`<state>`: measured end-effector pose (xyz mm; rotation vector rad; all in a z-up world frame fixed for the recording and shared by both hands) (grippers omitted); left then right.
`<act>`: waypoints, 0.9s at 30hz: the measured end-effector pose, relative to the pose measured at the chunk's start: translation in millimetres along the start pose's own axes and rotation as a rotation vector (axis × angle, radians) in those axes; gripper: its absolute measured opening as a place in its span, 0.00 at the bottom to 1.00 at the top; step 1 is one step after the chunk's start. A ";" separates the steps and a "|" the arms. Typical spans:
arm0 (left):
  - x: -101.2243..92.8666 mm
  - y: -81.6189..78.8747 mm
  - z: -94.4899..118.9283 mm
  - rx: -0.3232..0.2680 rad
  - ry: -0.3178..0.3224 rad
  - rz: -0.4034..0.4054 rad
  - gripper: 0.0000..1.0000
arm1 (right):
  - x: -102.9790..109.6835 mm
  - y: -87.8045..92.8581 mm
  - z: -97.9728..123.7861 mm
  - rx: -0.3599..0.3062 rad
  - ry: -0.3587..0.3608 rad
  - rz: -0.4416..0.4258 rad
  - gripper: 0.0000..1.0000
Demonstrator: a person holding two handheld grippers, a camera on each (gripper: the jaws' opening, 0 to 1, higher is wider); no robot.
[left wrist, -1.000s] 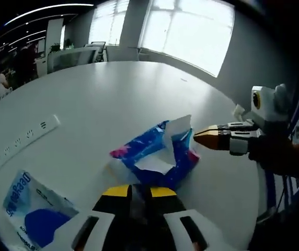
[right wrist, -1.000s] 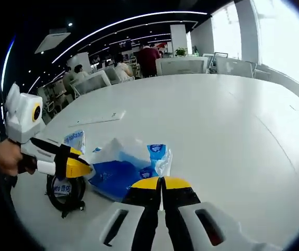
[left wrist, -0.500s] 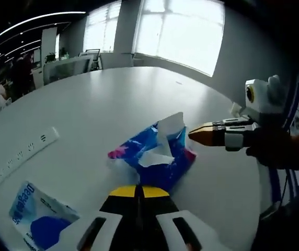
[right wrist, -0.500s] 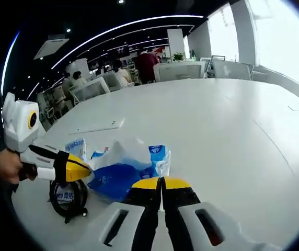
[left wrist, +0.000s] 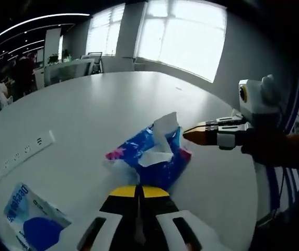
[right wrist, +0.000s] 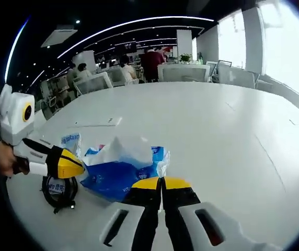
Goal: Arrange the tabletop items into an orderly group along one side of the table until the central work area is clear of visible clutter.
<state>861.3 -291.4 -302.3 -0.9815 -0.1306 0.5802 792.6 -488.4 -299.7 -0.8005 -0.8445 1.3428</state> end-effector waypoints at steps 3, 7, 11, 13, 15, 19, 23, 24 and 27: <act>-1.3 -0.4 -4.8 0.007 0.002 0.003 0.00 | -2.9 2.3 -1.6 0.009 0.003 0.004 0.00; -1.1 -0.5 -10.1 0.017 0.004 0.009 0.00 | -9.6 7.4 -9.2 0.017 0.004 0.007 0.00; 0.4 1.2 -13.7 0.026 0.005 0.020 0.00 | -10.1 10.8 -14.8 0.028 0.004 0.026 0.00; 0.1 2.5 -13.9 0.028 0.005 0.023 0.00 | -9.6 10.7 -16.6 0.026 0.006 0.033 0.00; 0.1 4.6 -14.7 0.032 0.005 0.022 0.00 | -9.3 8.6 -19.1 0.019 0.006 0.031 0.00; 1.1 8.5 -16.6 0.038 0.005 0.031 0.00 | -9.0 8.5 -23.8 0.019 0.013 0.034 0.00; 2.2 9.8 -19.3 0.034 0.006 0.025 0.00 | -8.3 8.1 -23.3 0.020 0.020 0.040 0.00; 2.4 10.0 -20.2 0.034 0.009 0.028 0.00 | -9.0 8.8 -23.8 0.023 0.026 0.045 0.00; 1.7 10.1 -22.0 0.031 0.008 0.014 0.00 | -10.3 10.4 -24.1 0.030 0.034 0.039 0.00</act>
Point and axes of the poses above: the point that each gripper's makers call its tool centre point, and the gripper's own axes: z roughly backward along the fingers, x roughly to its left, y roughly out of its underside, the point moved 9 cm from there along z, roughly backward along the fingers, and after that the axes turned 6 degrees about -x, right-handed, at the moved point
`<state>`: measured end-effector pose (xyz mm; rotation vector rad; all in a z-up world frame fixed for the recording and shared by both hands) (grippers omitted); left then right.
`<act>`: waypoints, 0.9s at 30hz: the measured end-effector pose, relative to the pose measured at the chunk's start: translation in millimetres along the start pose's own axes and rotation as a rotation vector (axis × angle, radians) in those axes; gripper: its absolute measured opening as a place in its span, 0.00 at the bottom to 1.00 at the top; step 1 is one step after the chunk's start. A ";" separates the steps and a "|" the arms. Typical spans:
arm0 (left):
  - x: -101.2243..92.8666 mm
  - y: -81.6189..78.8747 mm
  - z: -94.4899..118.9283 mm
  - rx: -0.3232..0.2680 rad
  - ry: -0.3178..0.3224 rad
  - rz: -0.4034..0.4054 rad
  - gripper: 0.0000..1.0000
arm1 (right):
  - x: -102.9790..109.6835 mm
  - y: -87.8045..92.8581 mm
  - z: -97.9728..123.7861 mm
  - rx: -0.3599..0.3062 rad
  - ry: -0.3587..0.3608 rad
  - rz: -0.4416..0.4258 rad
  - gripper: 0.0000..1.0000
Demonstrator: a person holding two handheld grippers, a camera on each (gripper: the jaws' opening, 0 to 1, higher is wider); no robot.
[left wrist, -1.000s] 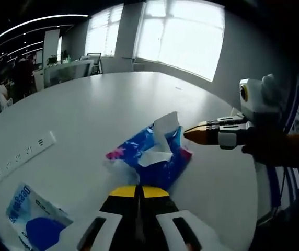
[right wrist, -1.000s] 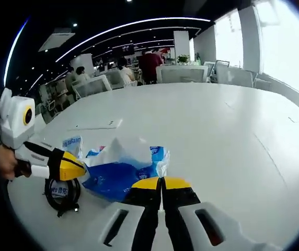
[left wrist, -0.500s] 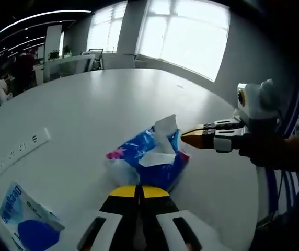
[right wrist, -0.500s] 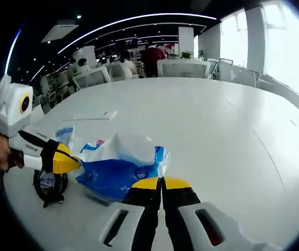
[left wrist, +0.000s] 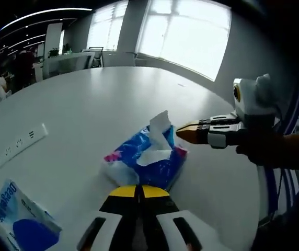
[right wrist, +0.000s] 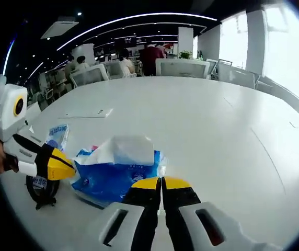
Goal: Arrange the tabletop items into an orderly group along one side of the table until the central work area is clear of visible clutter.
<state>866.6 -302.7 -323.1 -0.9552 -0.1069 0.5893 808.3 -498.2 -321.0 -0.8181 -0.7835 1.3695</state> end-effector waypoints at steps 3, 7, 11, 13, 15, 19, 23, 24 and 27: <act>0.1 1.6 -1.9 0.010 0.003 -0.009 0.00 | 0.2 0.4 0.9 0.013 0.002 0.035 0.00; 0.2 3.0 -1.5 0.016 0.003 -0.009 0.02 | -0.8 -0.8 1.5 0.013 0.001 0.035 0.00; 1.9 1.7 1.5 0.007 -0.031 -0.058 0.11 | -0.6 1.0 2.7 0.021 0.006 0.035 0.11; -0.8 1.4 4.0 0.002 -0.026 -0.074 0.15 | -0.8 -0.3 6.5 0.018 0.015 0.027 0.14; -2.0 0.4 9.3 -0.004 -0.033 -0.075 0.19 | -0.4 -1.9 11.3 0.001 0.022 -0.005 0.17; -1.2 -1.2 18.6 -0.034 -0.057 -0.057 0.30 | 8.4 -6.4 24.4 -0.022 0.021 -0.041 0.27; -1.5 -1.5 27.7 -0.053 -0.064 -0.056 0.35 | 16.4 -3.8 32.8 -0.026 0.005 -0.053 0.34; -1.0 -1.2 31.3 -0.057 -0.066 -0.057 0.36 | 18.2 -3.5 34.9 -0.030 -0.002 -0.058 0.36; 0.3 0.5 41.6 -0.058 -0.067 -0.048 0.40 | 24.1 -0.4 38.9 -0.024 -0.024 -0.067 0.43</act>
Point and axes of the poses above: the point that each gripper's makers call its tool centre point, and the gripper's own axes: z roughly backward along the fingers, x roughly to its left, y roughly out of its underside, the point moved 9 cm from there along z, roughly backward along the fingers, and after that the axes turned 6 degrees about -x, right-handed, at the moved point
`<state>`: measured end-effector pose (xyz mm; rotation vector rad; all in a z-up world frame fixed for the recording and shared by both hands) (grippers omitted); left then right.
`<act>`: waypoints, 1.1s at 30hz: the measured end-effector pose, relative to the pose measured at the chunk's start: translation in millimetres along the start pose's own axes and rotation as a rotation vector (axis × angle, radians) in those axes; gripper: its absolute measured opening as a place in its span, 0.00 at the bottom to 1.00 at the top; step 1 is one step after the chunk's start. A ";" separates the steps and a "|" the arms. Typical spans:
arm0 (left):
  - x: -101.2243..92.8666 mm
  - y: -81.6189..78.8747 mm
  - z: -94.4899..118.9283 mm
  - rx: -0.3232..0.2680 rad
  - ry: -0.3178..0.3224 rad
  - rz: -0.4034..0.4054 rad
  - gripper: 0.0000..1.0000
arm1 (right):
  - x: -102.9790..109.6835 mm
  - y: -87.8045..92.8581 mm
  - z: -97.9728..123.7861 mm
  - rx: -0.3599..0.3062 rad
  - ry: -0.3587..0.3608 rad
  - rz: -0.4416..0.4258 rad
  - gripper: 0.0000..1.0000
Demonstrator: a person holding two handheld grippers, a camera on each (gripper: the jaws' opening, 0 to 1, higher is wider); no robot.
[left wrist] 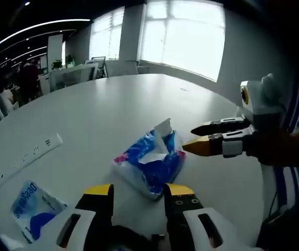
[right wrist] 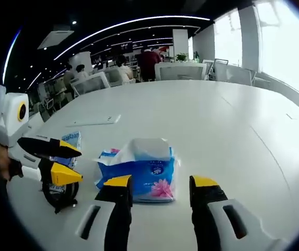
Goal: Arrange the tabletop items into an orderly group along one side of the table until the central work area is clear of visible clutter.
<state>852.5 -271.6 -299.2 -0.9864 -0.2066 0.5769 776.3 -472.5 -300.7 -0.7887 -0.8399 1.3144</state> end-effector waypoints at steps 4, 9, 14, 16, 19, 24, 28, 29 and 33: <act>4.6 4.6 14.8 0.007 -0.015 0.004 0.45 | 10.7 3.9 8.4 0.011 -0.021 -0.008 0.49; 13.4 13.3 35.8 0.018 -0.054 0.036 0.50 | 22.2 10.5 15.2 0.040 -0.040 -0.027 0.57; 16.7 29.3 55.6 0.068 -0.084 0.047 0.54 | 41.8 18.4 18.0 0.055 -0.086 -0.041 0.58; 20.5 35.8 62.5 0.080 -0.109 0.039 0.55 | 48.6 19.7 17.5 0.055 -0.100 -0.046 0.58; 25.4 44.2 71.8 0.094 -0.123 0.060 0.55 | 59.2 21.2 17.6 0.059 -0.121 -0.058 0.57; 34.3 55.2 84.8 0.103 -0.160 0.102 0.52 | 79.1 26.3 16.0 0.082 -0.170 -0.056 0.54; 41.8 64.8 89.9 0.128 -0.186 0.131 0.50 | 92.2 29.4 11.2 0.097 -0.205 -0.068 0.52; 43.3 66.8 90.4 0.131 -0.187 0.138 0.49 | 95.0 29.7 10.1 0.099 -0.214 -0.072 0.50; 45.8 71.3 94.1 0.130 -0.189 0.160 0.46 | 107.9 31.4 5.8 0.115 -0.259 -0.071 0.42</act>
Point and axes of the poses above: the point that each gripper's makers call its tool centre point, and the gripper's own axes: z roughly backward along the fingers, x roughly to its left, y roughly out of its underside, the point moved 9 cm from there along z, roughly backward along the fingers, and after that the axes turned 6 degrees about -x, right-handed, at the moved point
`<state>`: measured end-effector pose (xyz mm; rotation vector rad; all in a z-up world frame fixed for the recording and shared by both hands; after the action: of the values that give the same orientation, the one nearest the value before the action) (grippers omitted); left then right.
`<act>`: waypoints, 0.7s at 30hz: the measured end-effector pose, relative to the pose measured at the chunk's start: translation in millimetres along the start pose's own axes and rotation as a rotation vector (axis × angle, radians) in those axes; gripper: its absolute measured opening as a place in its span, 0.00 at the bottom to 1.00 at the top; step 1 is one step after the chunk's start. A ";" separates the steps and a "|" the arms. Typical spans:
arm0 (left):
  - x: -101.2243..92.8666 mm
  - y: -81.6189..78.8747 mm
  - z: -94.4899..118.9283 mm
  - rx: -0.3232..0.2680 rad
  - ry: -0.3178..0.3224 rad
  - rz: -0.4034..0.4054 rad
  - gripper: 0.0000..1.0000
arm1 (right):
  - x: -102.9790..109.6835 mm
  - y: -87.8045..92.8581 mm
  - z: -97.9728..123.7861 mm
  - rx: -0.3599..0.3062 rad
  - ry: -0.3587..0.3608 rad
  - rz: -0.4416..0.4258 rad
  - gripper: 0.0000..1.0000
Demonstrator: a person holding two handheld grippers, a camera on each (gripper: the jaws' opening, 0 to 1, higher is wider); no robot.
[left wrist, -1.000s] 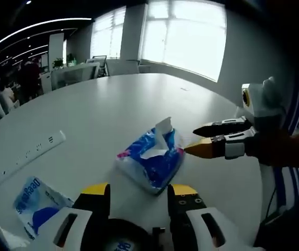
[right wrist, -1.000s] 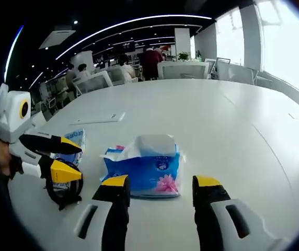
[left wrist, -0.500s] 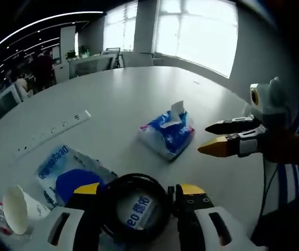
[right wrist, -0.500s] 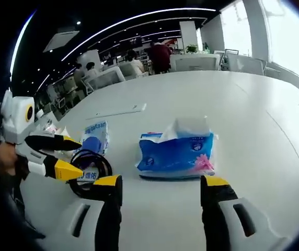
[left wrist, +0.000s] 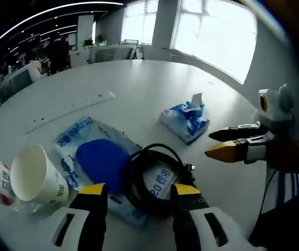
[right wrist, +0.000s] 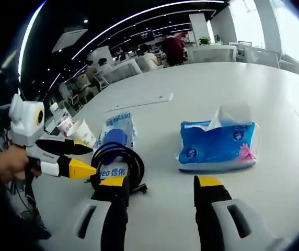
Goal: Arrange the tabletop items into an orderly group along one side of the table until the central work area is clear of visible clutter.
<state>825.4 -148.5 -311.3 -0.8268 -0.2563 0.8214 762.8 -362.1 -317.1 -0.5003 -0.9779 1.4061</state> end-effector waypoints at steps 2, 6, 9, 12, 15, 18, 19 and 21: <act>0.6 1.8 0.6 -0.001 0.005 0.013 0.44 | 5.9 2.0 -4.4 0.016 -0.032 0.008 0.39; 1.4 4.8 -0.4 -0.002 0.018 0.033 0.36 | 15.8 5.4 -12.6 0.045 -0.083 -0.012 0.36; 0.1 5.2 -0.8 0.001 0.031 0.043 0.32 | 19.8 8.0 -19.2 0.058 -0.103 0.036 0.31; -0.3 5.2 -1.4 0.008 0.033 0.044 0.31 | 23.4 6.4 -26.1 0.049 -0.130 0.077 0.28; 1.2 6.5 -3.7 0.017 0.041 0.054 0.28 | 24.6 2.7 -35.8 0.025 -0.147 0.125 0.26; 1.5 7.9 -5.4 0.020 0.057 0.064 0.25 | 24.4 4.3 -45.1 0.032 -0.169 0.134 0.22; 1.5 8.5 -6.0 0.026 0.063 0.072 0.25 | 26.6 3.1 -45.1 0.031 -0.184 0.145 0.20; 2.0 8.6 -5.8 0.027 0.057 0.062 0.24 | 28.6 4.2 -47.9 0.045 -0.200 0.164 0.16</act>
<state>825.0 -146.8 -321.6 -0.8345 -0.1698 0.8564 795.4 -322.1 -338.7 -0.4193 -1.0818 1.6457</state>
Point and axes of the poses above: the point that each gripper's makers call its tool centre point, and the gripper's own axes: z roughly backward along the fingers, x roughly to its left, y roughly out of its underside, the point moved 9 cm from there along z, roughly backward along the fingers, and after that the axes turned 6 degrees about -x, right-handed, at the moved point
